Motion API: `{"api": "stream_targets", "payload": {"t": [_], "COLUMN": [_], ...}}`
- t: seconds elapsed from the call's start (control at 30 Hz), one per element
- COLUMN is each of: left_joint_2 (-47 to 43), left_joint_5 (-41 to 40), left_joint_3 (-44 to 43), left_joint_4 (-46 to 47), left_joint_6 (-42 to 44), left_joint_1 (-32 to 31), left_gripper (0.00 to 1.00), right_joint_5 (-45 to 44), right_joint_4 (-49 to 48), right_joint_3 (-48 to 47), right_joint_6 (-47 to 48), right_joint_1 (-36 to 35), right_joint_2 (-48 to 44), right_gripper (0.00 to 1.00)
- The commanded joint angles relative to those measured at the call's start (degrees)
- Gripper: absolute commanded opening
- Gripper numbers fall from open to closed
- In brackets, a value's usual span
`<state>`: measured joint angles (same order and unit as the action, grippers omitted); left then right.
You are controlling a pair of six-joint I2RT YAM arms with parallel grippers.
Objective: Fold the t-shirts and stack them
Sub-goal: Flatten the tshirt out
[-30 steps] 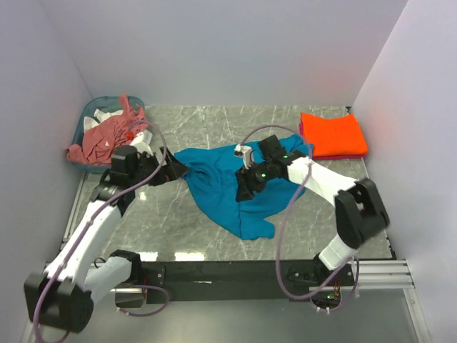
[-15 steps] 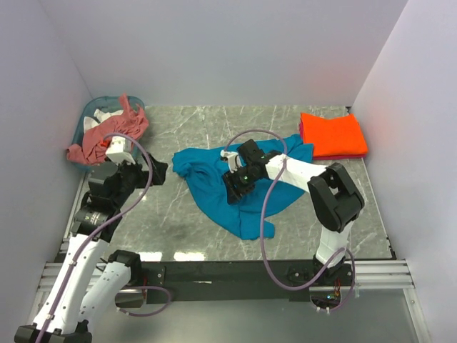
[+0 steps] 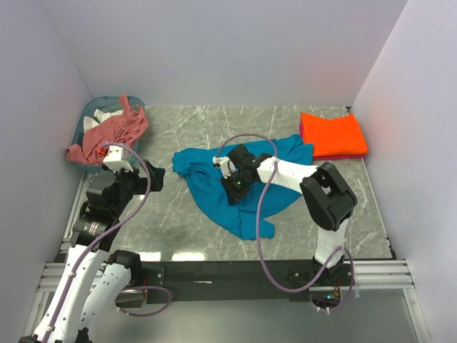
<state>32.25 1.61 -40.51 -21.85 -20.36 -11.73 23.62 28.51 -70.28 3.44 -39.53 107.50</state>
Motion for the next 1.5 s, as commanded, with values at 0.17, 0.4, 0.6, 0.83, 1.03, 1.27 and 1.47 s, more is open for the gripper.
{"api": "stream_targets", "payload": {"t": [0.17, 0.4, 0.6, 0.83, 1.03, 1.27, 1.47], "left_joint_2": [0.27, -1.92, -3.51, -6.76, -5.18, 2.02, 7.21], "left_joint_5": [1.38, 1.29, -1.34, -1.08, 5.94, 14.73, 21.15], "left_joint_3": [0.08, 0.43, 0.17, 1.84, 5.88, 10.01, 12.91], "left_joint_4": [2.25, 2.69, 1.63, 1.1, 5.49, 12.96, 16.31], "left_joint_6": [1.29, 0.85, -1.26, -8.28, -17.95, -26.21, -30.0], "left_joint_1": [0.12, 0.12, 0.12, 0.12, 0.12, 0.12, -0.23], "left_gripper": [0.99, 0.99, 0.99, 0.99, 1.0, 1.0, 0.98], "right_joint_5": [3.61, 15.66, 20.94, 21.04, 23.93, 22.98, 22.79], "right_joint_4": [2.33, 10.4, 19.89, 21.5, 19.83, 17.63, 16.31], "right_joint_3": [-2.84, -12.41, -29.28, -30.63, -20.96, -5.16, 6.2], "right_joint_6": [6.3, 13.69, 20.29, 23.36, 27.31, 31.71, 35.84], "right_joint_1": [-2.74, -13.19, -21.36, -20.95, -10.15, 5.66, 18.41], "right_joint_2": [-7.83, -1.87, 11.03, 9.32, -5.44, -22.5, -34.63], "right_gripper": [0.0, 0.0, 0.07, 0.45, 0.56, 0.56, 0.57]}}
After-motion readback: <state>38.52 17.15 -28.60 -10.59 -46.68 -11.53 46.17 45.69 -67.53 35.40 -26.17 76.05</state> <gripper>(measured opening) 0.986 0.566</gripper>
